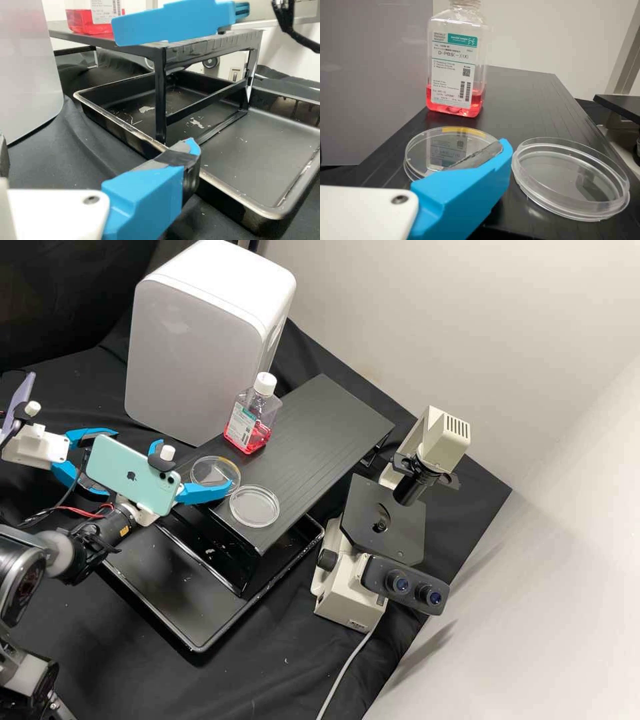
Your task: Place the lid on the petri dish
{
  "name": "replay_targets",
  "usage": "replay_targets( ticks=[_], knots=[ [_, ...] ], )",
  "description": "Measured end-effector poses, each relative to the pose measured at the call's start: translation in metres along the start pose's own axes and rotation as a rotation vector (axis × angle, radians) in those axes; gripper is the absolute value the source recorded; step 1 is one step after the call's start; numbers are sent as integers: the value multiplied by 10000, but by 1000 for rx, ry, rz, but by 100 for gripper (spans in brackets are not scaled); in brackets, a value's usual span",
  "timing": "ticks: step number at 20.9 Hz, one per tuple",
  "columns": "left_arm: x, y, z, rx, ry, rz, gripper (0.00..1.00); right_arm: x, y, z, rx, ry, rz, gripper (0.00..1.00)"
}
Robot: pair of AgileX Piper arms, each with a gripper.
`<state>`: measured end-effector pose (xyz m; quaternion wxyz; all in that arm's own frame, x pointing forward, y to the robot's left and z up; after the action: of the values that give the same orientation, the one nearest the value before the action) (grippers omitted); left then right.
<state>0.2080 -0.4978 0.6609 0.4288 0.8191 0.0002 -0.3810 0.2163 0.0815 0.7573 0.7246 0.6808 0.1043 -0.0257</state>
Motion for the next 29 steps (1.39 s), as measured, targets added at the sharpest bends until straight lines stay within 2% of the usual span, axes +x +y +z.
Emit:
replay_targets(
  ticks=[7,19,22,29],
  knots=[
    [0,0,-1,-1,1,0,100,-28,1,69,-1,-28,1,100],
    [1,0,0,-2,3,1,100,-22,24,91,0,-37,10,100],
    [1,0,0,-2,3,1,100,16,52,141,9,-56,21,100],
    [1,0,0,-2,3,1,100,165,93,203,25,-49,13,100]
  ],
)
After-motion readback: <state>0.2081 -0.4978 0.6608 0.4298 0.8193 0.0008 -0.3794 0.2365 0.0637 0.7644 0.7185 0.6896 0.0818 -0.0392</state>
